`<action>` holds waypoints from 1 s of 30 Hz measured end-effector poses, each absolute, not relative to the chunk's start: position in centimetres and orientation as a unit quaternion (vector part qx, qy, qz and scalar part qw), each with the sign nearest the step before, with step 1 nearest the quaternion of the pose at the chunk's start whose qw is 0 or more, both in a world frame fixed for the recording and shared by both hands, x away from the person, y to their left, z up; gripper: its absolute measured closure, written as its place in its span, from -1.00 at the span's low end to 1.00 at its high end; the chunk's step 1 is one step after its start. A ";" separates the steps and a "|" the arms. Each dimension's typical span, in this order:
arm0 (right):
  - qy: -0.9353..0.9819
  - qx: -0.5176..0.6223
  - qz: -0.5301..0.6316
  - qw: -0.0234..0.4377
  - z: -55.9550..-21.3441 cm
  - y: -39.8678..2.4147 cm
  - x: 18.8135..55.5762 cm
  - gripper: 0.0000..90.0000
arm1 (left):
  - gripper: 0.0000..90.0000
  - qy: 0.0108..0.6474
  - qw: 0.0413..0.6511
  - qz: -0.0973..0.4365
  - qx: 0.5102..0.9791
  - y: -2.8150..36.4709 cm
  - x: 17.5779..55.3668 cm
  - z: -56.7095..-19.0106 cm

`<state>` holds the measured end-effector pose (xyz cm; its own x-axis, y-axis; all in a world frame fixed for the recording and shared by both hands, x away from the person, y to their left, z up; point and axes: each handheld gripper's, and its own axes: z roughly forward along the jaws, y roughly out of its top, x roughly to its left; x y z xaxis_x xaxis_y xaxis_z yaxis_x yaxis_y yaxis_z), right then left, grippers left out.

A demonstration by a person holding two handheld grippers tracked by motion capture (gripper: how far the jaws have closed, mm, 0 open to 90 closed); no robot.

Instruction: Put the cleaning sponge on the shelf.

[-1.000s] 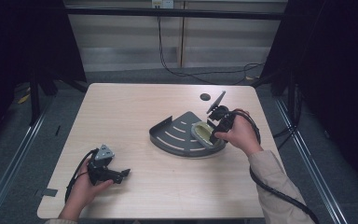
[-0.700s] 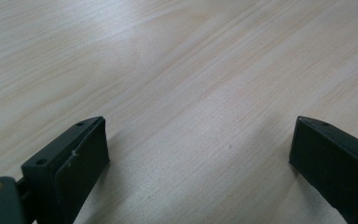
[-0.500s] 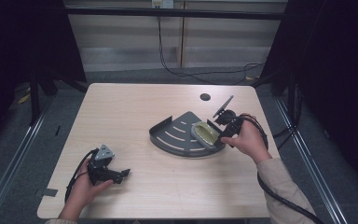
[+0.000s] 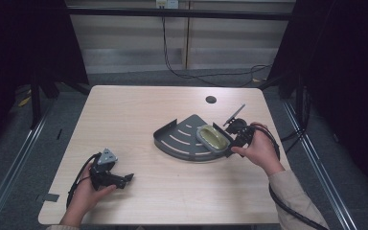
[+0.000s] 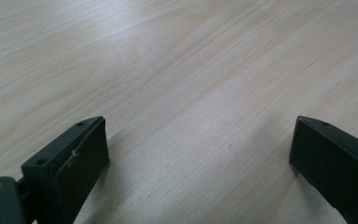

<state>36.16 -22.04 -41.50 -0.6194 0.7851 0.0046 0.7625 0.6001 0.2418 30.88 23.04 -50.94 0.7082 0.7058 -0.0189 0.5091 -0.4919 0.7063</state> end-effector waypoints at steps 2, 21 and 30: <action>0.893 0.432 0.112 0.053 -41.6 -22.1 36.0 -0.45 | -0.91 0.356 0.357 0.138 0.853 23.0 30.9 -50.9; 0.895 0.428 0.114 0.057 -42.9 -22.6 34.7 -0.44 | -0.91 0.354 0.355 0.138 0.854 23.1 30.8 -50.9; 0.894 0.428 0.119 0.059 -43.8 -22.8 33.9 -0.44 | -0.91 0.355 0.356 0.136 0.854 23.1 30.8 -50.9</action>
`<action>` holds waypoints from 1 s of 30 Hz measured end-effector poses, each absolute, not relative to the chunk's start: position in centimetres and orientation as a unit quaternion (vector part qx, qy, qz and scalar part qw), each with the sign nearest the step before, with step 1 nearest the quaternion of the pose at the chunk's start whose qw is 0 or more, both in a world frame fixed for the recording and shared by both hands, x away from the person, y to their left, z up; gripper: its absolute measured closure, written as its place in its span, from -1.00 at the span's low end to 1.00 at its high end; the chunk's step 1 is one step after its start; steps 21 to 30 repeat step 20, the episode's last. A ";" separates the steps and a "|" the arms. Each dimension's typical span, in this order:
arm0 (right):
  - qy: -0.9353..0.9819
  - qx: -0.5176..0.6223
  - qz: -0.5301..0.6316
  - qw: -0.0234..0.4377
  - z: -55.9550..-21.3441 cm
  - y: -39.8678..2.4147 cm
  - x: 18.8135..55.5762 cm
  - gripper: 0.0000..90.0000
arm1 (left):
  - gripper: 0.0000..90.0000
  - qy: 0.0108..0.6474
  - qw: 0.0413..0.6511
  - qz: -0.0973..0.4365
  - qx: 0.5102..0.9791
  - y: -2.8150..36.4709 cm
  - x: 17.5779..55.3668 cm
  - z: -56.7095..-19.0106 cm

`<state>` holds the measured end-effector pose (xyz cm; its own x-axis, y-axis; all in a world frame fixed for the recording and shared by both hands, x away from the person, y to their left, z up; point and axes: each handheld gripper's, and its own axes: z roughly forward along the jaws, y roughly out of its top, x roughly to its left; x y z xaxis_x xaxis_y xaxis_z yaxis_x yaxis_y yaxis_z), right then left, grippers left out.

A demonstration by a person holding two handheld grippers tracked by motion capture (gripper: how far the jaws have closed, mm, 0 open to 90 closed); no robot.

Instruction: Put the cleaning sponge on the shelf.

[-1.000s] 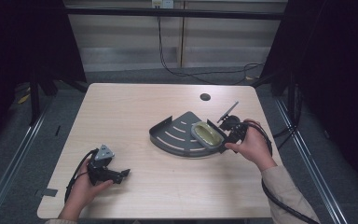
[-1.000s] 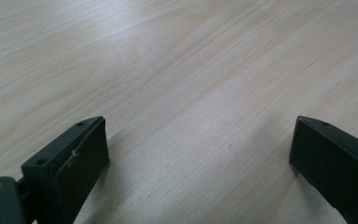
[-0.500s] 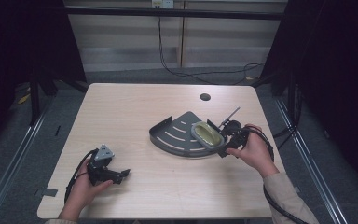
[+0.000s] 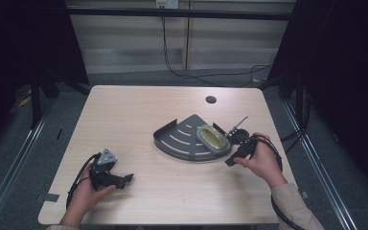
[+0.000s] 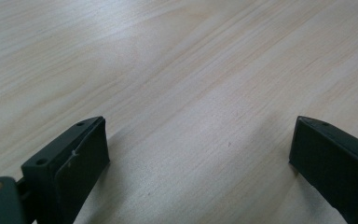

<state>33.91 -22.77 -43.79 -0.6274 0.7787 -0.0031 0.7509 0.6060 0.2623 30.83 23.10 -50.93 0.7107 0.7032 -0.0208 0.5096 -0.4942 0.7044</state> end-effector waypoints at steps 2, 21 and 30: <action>0.893 0.429 0.122 0.056 -43.9 -22.8 33.7 -0.43 | -0.91 0.355 0.356 0.136 0.854 23.1 30.8 -50.9; 0.889 0.439 0.115 0.053 -45.4 -24.6 32.6 -0.42 | -0.91 0.355 0.356 0.137 0.853 23.1 30.8 -50.9; 0.889 0.439 0.115 0.053 -45.4 -24.6 32.6 -0.42 | -0.91 0.355 0.356 0.137 0.853 23.1 30.8 -50.9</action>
